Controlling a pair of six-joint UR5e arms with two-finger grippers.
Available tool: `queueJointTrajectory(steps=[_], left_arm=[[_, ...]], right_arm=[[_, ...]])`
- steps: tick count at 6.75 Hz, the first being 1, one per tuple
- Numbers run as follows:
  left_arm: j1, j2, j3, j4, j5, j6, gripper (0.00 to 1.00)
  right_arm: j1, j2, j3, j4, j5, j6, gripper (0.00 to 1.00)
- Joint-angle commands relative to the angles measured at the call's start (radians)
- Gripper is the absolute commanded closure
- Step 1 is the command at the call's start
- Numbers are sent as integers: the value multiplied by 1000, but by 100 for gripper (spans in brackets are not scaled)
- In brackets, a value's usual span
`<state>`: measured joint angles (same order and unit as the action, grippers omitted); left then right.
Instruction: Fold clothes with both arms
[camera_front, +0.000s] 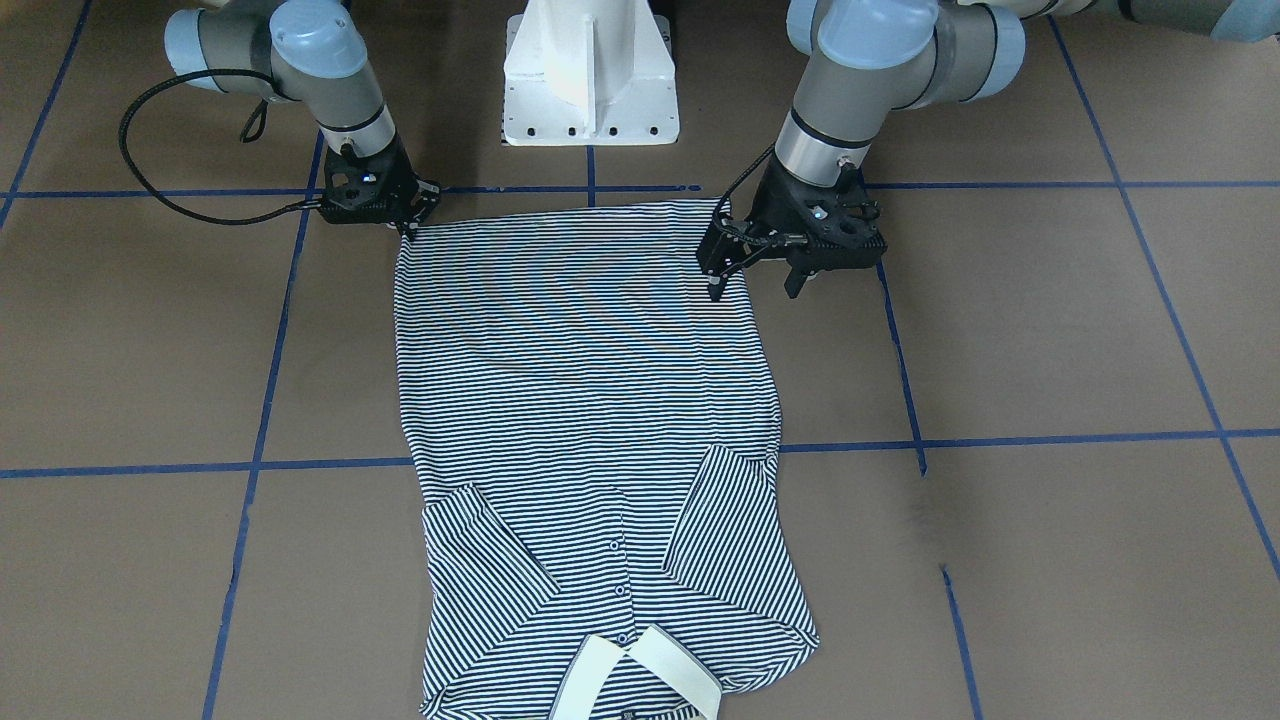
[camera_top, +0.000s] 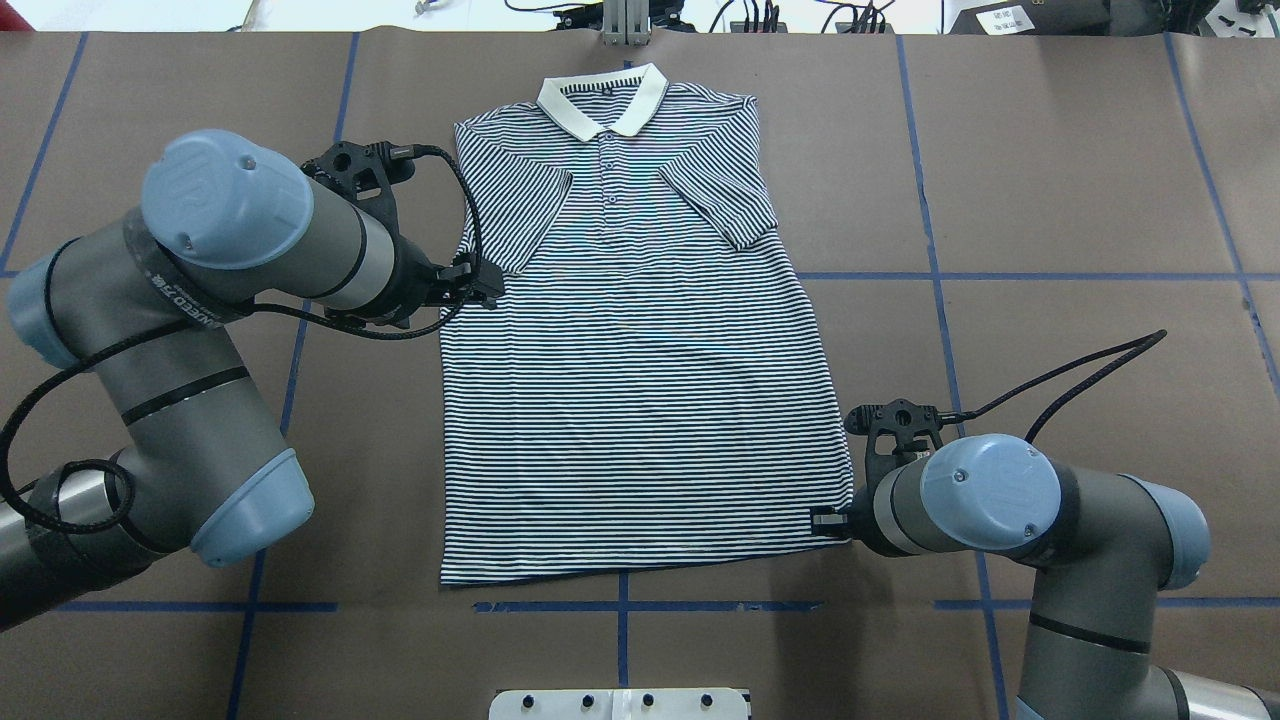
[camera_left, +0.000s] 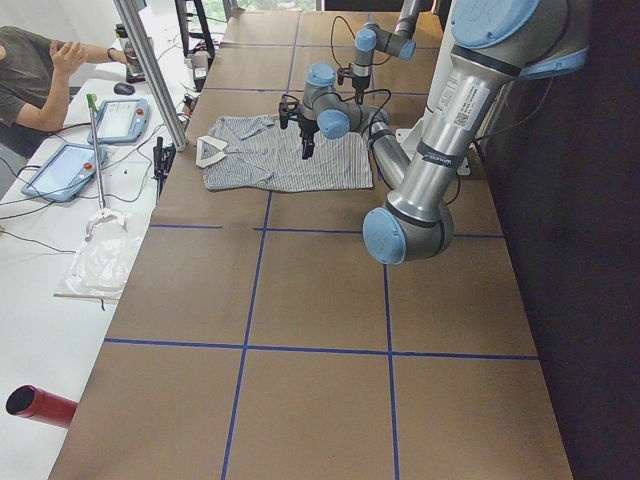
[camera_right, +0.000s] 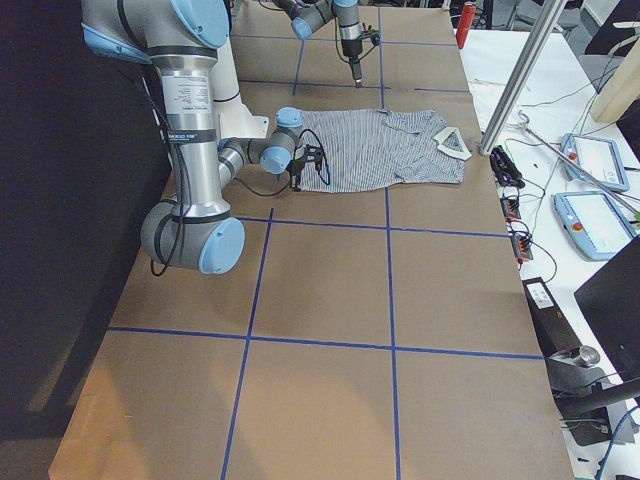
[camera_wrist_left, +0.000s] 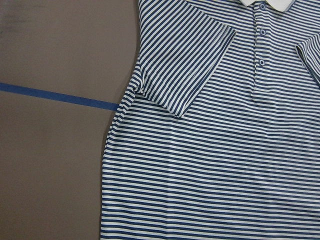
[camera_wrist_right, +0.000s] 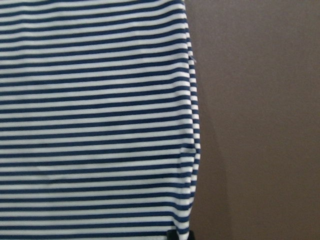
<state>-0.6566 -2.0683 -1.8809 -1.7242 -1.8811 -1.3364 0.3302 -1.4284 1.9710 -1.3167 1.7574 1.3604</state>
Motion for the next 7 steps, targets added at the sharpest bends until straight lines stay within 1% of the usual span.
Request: queueJointTrajectory(steps=[1,2,3,4,5,6,7], left_arm=[[2,8,-7,2,-3,-9,0],[9,29,-18,-1,-1,-105,0],[100,87,-56,-2,17,-244,0],[201,138,-98,2,108,-377,0],[319,160,-99,15,175,-494,0],[369,155,-104,58,186,-580,0],[437,160,-101,66,221,-640,2]], right_arm=[[9,0,17,1,-7,2,100],[9,0,41,2,-6,2,100],[9,0,49,2,-7,2,100],[10,0,51,4,-7,2,100],[13,2,52,5,-7,3,100],[13,2,55,5,-7,8,100],[13,2,57,7,-7,8,100]])
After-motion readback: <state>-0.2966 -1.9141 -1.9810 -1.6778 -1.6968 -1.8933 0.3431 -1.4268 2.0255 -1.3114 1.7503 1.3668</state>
